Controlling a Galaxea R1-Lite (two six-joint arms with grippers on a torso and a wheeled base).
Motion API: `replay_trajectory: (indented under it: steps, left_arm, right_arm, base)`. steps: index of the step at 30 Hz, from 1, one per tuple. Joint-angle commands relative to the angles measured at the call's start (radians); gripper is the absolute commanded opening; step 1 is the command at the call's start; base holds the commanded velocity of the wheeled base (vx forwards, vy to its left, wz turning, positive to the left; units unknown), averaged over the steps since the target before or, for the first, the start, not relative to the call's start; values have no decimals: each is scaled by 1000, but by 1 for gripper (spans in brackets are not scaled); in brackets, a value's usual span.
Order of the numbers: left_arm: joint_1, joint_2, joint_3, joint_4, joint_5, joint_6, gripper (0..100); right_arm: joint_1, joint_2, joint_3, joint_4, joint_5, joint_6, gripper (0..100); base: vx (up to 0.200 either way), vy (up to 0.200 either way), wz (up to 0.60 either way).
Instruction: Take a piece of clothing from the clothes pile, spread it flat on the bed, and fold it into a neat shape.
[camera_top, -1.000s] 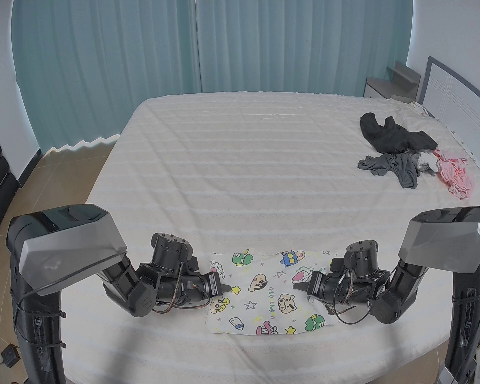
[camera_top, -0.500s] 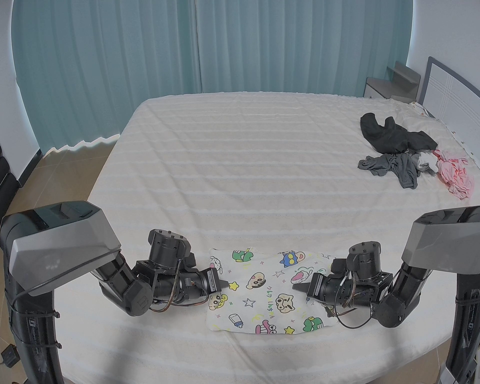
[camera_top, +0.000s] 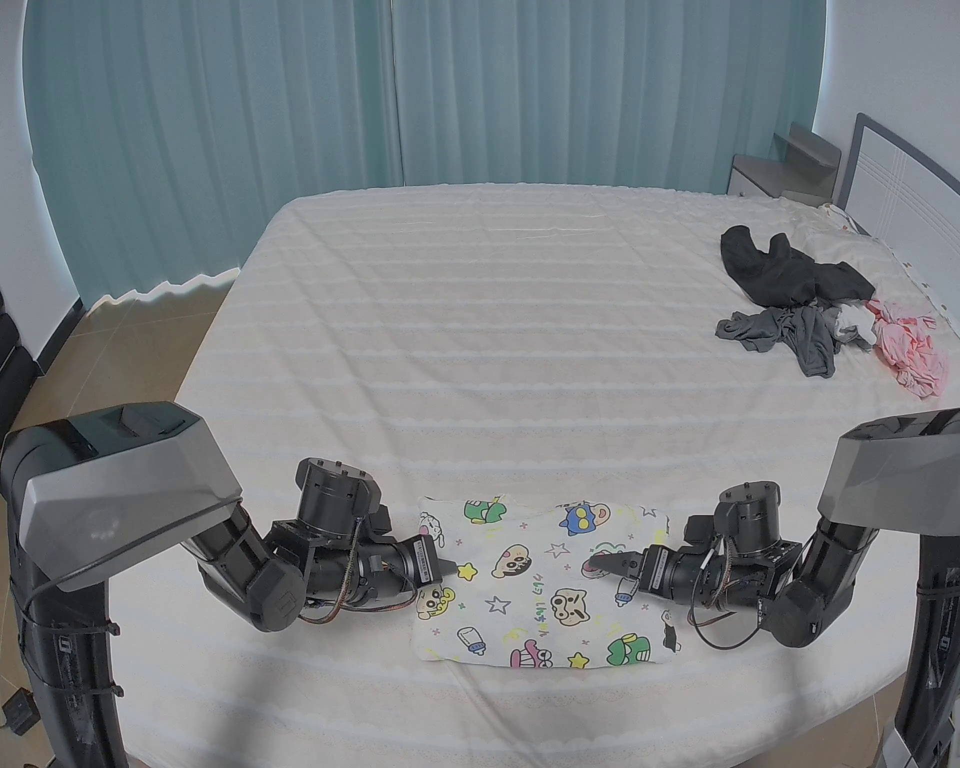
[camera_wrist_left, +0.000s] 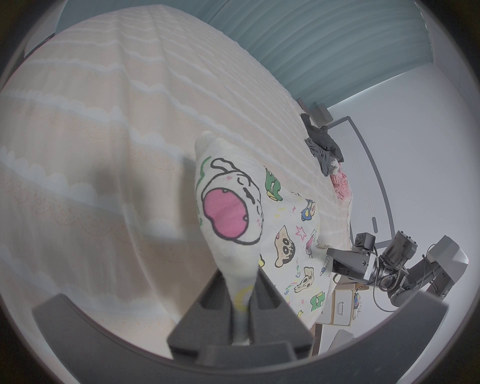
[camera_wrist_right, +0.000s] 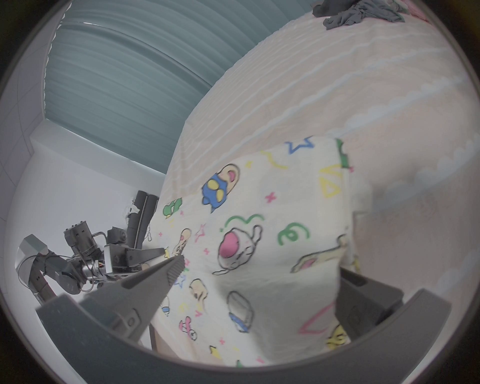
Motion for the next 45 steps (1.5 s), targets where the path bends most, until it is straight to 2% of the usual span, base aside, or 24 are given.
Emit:
replay_trajectory:
  steps: [1, 8, 13, 19, 28, 32, 40, 41, 45]
  left_arm:
    - [1, 1, 0, -1, 3, 0, 0]
    - [2, 2, 0, -1, 4, 0, 0]
    - [5, 2, 0, -4, 4, 0, 0]
    - [5, 1, 0, -4, 4, 0, 0]
    - [7, 1, 0, -5, 4, 0, 0]
    - [5, 1, 0, -5, 4, 0, 0]
    - [2, 1, 0, -4, 4, 0, 0]
    - [2, 1, 0, -4, 4, 0, 0]
    - [-1, -1, 2, -4, 6, 0, 0]
  right_arm:
    - [-41, 2, 8, 1, -3, -22, 100]
    - [-70, 3, 18, 11, -15, -32, 100]
    - [-98, 5, 16, 68, -15, -39, 100]
    - [-101, 19, 13, 97, -12, -60, 100]
    - [-47, 20, -32, 105, 14, -59, 100]
    - [-12, 22, -110, 209, 20, -52, 100]
    - [-10, 33, -131, 224, 66, -32, 100]
    - [-10, 33, -131, 223, 66, -29, 0]
    - [-10, 33, -127, 217, 68, -9, 0]
  base:
    - [0, 0, 0]
    - [0, 0, 0]
    - [0, 0, 0]
    - [0, 0, 0]
    - [0, 0, 0]
    - [0, 0, 0]
    - [0, 0, 0]
    - [0, 0, 0]
    - [0, 0, 0]
